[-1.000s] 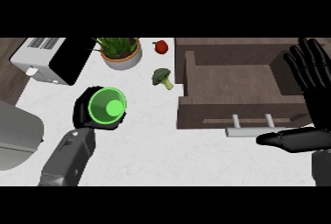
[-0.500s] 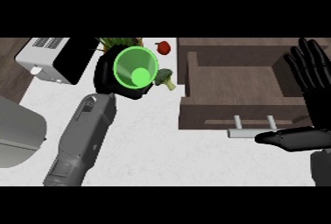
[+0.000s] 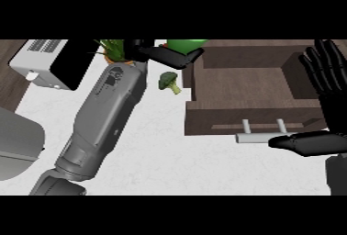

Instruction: Pick up the cup, place it into the drawer and close the drawer

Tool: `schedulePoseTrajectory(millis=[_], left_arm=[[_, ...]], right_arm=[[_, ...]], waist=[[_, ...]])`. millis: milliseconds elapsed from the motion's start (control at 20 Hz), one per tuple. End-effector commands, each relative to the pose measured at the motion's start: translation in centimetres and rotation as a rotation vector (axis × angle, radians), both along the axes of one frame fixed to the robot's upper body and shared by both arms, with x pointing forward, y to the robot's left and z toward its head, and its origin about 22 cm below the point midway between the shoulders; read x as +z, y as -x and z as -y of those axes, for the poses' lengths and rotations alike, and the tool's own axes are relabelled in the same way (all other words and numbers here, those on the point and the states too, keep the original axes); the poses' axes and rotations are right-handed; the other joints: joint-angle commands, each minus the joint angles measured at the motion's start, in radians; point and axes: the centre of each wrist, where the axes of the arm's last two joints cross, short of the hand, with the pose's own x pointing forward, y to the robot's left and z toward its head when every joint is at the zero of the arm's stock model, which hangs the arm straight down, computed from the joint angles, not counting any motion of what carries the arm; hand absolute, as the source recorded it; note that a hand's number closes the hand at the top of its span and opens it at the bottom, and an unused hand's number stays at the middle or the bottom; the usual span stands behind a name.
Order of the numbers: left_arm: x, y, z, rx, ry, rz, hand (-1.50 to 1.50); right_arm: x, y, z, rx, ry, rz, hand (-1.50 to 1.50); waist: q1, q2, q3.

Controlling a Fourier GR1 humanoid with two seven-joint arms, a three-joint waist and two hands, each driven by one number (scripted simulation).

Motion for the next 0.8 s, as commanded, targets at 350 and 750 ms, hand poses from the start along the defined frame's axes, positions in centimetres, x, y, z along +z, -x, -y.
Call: schedulePoseTrajectory(millis=[350, 750], left_arm=[[3.6, -1.3, 5.9, 0.105, -0.174, -0.199, 1.5], [-1.1, -1.3, 4.9, 0.05, -0.342, -0.34, 1.5]], right_arm=[[0.4, -0.7, -0.4, 0.047, -0.004, 0.032, -1.5], [1.1, -1.4, -0.1, 0.079, 0.005, 0.05, -1.5]], waist=[[-0.06, 0.02, 0.001], [-0.116, 0.035, 0.002]])
